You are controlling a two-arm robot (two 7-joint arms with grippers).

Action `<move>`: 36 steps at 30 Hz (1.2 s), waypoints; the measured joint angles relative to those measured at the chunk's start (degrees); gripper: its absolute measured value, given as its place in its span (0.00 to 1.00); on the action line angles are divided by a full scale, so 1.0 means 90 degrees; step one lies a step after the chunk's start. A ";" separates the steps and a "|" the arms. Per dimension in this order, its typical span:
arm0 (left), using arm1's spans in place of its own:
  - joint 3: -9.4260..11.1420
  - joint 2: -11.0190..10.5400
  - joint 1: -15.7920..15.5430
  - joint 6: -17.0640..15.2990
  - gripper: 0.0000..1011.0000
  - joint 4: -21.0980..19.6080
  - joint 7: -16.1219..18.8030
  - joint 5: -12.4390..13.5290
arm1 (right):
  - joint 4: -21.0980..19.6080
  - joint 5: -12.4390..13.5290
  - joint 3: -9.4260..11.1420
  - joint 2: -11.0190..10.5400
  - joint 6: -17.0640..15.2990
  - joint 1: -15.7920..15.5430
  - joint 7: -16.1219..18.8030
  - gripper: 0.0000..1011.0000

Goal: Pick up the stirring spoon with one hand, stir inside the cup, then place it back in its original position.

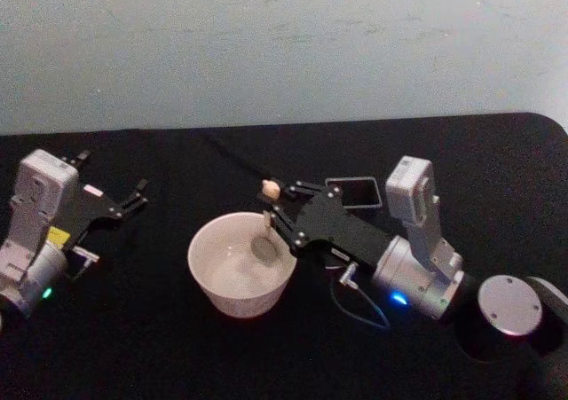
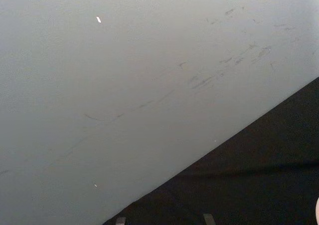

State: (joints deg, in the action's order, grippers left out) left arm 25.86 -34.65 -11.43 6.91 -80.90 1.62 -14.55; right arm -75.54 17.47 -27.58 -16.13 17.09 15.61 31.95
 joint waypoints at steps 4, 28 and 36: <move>0.0000 0.0000 0.0000 0.0000 0.99 0.0000 0.0000 0.0000 | -0.0278 0.0124 0.0028 -0.0161 -0.0081 -0.0219 0.0104 0.21; 0.0000 0.0000 0.0000 0.0000 0.99 0.0000 0.0000 0.0000 | -0.0370 0.0124 -0.0432 0.0056 -0.0169 -0.0121 0.0215 0.21; 0.0000 0.0000 0.0000 0.0000 0.99 0.0000 0.0000 0.0000 | 0.0049 -0.0051 -0.0377 0.0241 -0.0085 0.0156 0.0000 0.21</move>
State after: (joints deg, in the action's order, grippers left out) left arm 25.86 -34.65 -11.43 6.91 -80.90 1.62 -14.55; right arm -75.10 17.01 -30.97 -13.96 16.33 17.02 31.95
